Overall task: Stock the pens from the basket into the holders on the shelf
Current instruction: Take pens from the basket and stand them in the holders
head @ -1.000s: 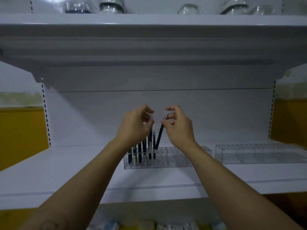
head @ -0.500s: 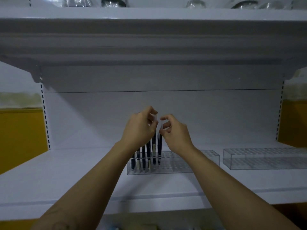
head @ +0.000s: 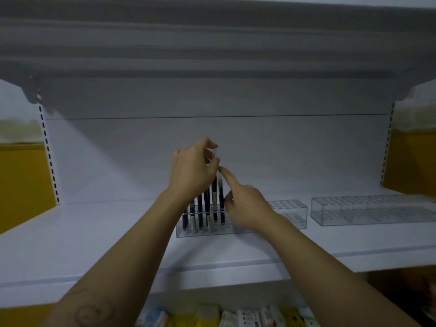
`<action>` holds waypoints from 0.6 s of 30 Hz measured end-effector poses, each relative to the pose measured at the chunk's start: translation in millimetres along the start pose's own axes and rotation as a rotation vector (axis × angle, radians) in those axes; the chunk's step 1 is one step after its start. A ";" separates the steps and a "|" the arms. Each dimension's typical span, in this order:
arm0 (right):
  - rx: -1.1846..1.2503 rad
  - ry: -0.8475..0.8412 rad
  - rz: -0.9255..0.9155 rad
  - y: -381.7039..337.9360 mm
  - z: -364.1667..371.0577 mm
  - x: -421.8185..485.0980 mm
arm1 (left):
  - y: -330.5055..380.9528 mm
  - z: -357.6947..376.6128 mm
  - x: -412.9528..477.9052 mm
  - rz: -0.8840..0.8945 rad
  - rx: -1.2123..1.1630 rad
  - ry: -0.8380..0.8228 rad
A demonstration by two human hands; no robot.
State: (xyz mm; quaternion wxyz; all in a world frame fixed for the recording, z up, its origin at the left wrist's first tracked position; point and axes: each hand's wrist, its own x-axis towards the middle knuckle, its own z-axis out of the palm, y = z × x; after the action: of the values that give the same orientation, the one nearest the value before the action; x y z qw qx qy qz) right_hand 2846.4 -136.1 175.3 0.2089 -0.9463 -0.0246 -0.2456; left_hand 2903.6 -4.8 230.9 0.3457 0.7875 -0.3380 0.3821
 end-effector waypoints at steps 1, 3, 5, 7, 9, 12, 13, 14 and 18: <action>0.005 -0.001 0.007 0.1 0.2 -1.0 | -0.2 0.1 -0.3 0.001 0.000 0.003; 0.027 -0.006 0.024 0.4 0.4 -2.7 | -1.0 0.4 -0.4 0.004 -0.002 0.008; 0.044 -0.003 0.034 -0.1 0.0 -3.5 | 0.3 1.7 -0.4 0.008 -0.014 0.009; 0.048 0.005 0.045 -0.3 -0.5 -3.3 | 3.7 3.5 -1.4 0.019 -0.028 0.001; 0.041 0.010 0.054 -1.1 0.4 -4.6 | 6.1 5.4 -3.6 0.033 -0.031 -0.011; 0.052 0.014 0.054 -1.7 3.1 -7.3 | 5.1 5.2 -6.0 0.000 -0.069 0.002; 0.062 0.017 0.054 -1.2 3.3 -7.7 | 4.3 4.4 -5.8 -0.014 -0.076 0.010; 0.068 0.019 0.053 -0.2 3.2 -8.3 | 3.5 3.5 -5.6 -0.022 -0.071 0.016; 0.065 0.035 0.046 1.5 3.9 -11.5 | 4.1 -1.0 -5.4 -0.001 -0.031 0.012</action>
State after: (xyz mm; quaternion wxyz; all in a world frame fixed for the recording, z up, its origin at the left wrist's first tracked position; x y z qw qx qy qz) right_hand 2838.2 -135.2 166.2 0.2454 -0.9349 -0.0072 -0.2564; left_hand 2897.3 -4.7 228.0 0.3601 0.7799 -0.3414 0.3815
